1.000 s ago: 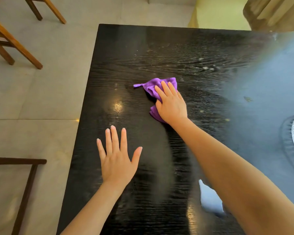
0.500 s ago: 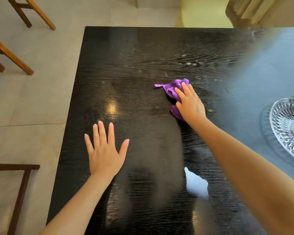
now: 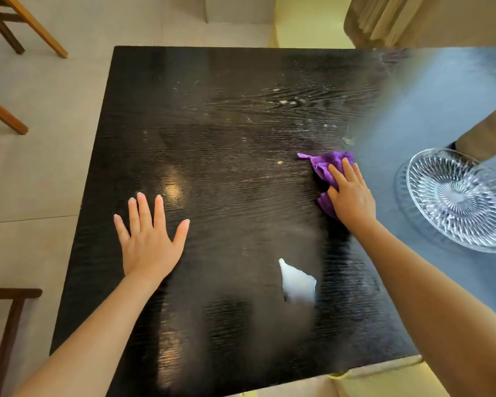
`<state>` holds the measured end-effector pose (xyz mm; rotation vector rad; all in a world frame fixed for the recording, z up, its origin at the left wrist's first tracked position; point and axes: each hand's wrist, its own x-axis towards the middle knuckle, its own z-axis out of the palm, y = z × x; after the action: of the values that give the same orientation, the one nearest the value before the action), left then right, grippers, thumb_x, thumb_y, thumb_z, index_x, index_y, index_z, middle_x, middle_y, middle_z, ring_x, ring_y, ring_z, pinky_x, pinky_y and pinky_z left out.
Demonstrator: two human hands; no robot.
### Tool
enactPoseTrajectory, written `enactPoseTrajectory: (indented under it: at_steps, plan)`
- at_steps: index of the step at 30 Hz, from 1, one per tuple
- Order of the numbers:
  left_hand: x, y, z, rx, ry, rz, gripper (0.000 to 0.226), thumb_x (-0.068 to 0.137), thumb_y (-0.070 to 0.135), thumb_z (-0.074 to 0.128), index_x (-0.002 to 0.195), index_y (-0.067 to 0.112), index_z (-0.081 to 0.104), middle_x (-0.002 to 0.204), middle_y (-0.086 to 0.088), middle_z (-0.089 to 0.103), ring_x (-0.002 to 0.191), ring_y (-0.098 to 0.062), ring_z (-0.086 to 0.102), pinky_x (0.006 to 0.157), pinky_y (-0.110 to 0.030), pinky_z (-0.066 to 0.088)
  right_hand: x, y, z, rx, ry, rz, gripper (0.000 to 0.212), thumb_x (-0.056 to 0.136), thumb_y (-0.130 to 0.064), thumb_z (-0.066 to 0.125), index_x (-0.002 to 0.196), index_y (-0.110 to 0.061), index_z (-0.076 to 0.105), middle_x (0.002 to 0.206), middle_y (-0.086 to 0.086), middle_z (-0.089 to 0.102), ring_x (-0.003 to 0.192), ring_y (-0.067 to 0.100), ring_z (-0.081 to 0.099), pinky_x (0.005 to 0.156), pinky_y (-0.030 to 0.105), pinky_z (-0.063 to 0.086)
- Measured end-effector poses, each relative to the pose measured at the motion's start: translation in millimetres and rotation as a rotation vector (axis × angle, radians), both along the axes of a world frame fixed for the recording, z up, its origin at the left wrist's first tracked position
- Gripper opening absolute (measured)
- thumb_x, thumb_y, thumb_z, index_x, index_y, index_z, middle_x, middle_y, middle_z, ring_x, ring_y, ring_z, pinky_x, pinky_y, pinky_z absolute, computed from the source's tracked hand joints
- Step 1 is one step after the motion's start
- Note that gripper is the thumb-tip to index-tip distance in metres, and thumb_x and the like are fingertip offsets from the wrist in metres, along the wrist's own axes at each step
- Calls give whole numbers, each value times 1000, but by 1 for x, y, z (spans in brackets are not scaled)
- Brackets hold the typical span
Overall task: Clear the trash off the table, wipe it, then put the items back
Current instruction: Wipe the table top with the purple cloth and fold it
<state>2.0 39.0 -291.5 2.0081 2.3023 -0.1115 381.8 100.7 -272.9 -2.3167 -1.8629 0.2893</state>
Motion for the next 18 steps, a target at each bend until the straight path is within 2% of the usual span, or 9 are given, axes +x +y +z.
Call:
enactPoseTrajectory:
  at_steps: [5,8,10,12,15,18]
  plan:
    - [-1,2,8,-65,-53,-10,87,80,69,-1,150,18,-1,159,-14,-6,146,-29,-10,116,-53,-4,-4,-26,-2,32,9,4,48,96,-31,44,144,-28,37,159,1,20,148,24,10,113,41,29]
    - [-9,-18,14,-60,-138,-30,82,82,66,-2,150,21,1,160,-10,-5,146,-24,-10,117,-51,-4,-5,-26,-2,23,76,16,47,98,-39,39,144,-30,36,159,-3,20,149,19,6,114,40,26]
    - [-17,-51,15,-16,-107,-22,79,85,67,-4,149,22,1,160,-8,-1,146,-23,-7,116,-50,-3,-11,-23,1,18,162,-41,50,97,-43,35,144,-26,36,159,-4,21,149,15,7,113,41,27]
    - [-27,-84,17,-11,-93,10,82,83,71,-4,149,22,1,159,-9,1,146,-23,-5,116,-48,-3,-31,-19,4,23,201,-76,53,98,-42,32,145,-18,35,159,4,22,148,21,13,114,41,23]
    - [-35,-111,20,-18,-91,32,86,81,72,-2,149,19,4,159,-11,3,146,-24,-4,118,-46,1,-76,-13,1,-6,64,26,48,100,-36,27,142,-16,41,157,11,24,147,30,14,118,43,12]
    - [-35,-115,18,-9,-62,12,83,84,69,0,149,18,6,158,-13,6,146,-27,0,119,-49,5,-110,-9,3,-24,41,-29,48,101,-37,22,140,-19,44,157,11,23,146,32,13,118,46,13]
